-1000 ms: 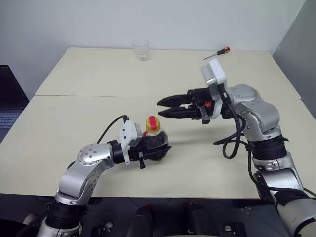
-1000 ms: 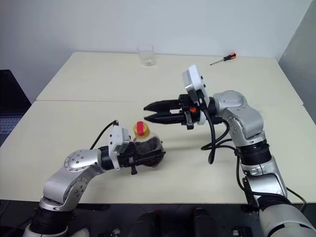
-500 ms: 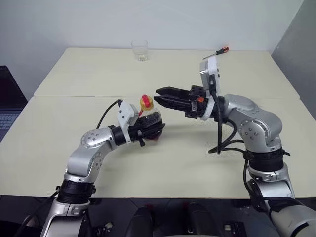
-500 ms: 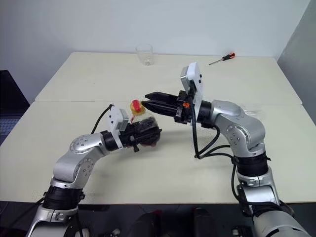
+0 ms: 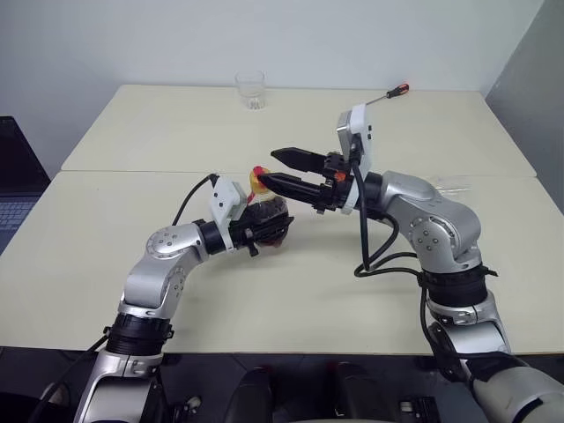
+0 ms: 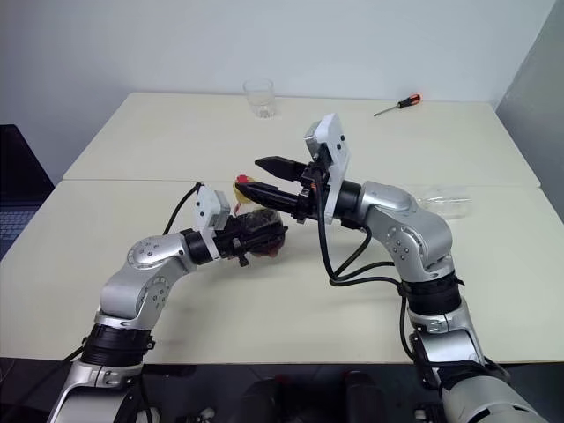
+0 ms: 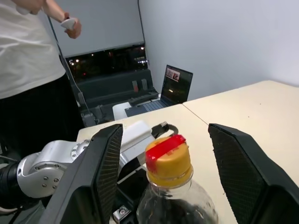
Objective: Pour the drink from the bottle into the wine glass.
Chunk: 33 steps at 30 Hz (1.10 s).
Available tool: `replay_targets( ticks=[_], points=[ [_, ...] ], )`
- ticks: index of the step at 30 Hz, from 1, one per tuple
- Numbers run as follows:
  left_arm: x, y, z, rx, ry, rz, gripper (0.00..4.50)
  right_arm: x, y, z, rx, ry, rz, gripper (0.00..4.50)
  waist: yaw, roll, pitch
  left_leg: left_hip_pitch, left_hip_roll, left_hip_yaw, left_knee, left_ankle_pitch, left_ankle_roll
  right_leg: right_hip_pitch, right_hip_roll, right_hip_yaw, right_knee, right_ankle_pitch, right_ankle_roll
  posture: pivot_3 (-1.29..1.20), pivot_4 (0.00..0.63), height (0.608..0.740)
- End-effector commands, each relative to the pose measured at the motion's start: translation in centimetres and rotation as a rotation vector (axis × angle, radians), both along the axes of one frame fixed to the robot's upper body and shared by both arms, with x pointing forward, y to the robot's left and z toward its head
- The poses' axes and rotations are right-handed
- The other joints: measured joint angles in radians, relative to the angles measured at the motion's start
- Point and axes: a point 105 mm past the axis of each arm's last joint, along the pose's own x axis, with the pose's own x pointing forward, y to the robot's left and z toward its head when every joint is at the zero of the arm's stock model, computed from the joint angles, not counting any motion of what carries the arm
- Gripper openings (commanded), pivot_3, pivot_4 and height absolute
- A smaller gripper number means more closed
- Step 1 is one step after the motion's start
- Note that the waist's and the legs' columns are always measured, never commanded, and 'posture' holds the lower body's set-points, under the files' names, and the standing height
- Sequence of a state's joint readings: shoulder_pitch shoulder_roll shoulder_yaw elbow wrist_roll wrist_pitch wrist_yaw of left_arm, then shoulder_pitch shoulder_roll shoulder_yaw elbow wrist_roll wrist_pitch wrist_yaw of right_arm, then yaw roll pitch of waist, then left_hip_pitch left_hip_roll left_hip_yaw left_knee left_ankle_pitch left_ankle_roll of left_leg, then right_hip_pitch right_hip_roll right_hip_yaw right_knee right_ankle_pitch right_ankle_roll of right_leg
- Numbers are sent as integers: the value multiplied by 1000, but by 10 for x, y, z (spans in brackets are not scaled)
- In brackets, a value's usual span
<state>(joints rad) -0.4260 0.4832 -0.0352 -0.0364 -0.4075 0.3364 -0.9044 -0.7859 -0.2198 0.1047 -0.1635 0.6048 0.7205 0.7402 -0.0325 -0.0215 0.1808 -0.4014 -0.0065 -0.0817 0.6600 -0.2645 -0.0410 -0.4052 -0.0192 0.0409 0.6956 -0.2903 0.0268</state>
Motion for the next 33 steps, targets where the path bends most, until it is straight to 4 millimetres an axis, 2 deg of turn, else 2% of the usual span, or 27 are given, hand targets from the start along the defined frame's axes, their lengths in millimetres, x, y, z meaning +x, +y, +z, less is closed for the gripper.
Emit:
replay_targets(
  ticks=[1, 13, 28, 31, 33],
  points=[
    [1, -3, 19, -13, -84, -11, 1755, -4, 7, 9, 12, -62, 18, 3114, 0, 0, 0, 0, 0, 0, 0, 0, 0, 0, 0, 0, 0, 0, 0, 0, 150, 740],
    [1, -6, 19, -14, -81, -25, 1755, 2, 20, 6, 14, -83, 22, 3114, 0, 0, 0, 0, 0, 0, 0, 0, 0, 0, 0, 0, 0, 0, 0, 0, 150, 740],
    [-6, -6, 15, -5, -73, -37, 1755, 8, 21, 8, 27, -94, 14, 3114, 0, 0, 0, 0, 0, 0, 0, 0, 0, 0, 0, 0, 0, 0, 0, 0, 150, 740],
    [-3, -5, 16, -4, -76, -34, 1755, 9, 21, 8, 27, -97, 16, 2581, 0, 0, 0, 0, 0, 0, 0, 0, 0, 0, 0, 0, 0, 0, 0, 0, 150, 740],
    [-2, -5, 16, -4, -78, -32, 1755, 9, 21, 8, 28, -97, 18, 1878, 0, 0, 0, 0, 0, 0, 0, 0, 0, 0, 0, 0, 0, 0, 0, 0, 150, 740]
  ],
)
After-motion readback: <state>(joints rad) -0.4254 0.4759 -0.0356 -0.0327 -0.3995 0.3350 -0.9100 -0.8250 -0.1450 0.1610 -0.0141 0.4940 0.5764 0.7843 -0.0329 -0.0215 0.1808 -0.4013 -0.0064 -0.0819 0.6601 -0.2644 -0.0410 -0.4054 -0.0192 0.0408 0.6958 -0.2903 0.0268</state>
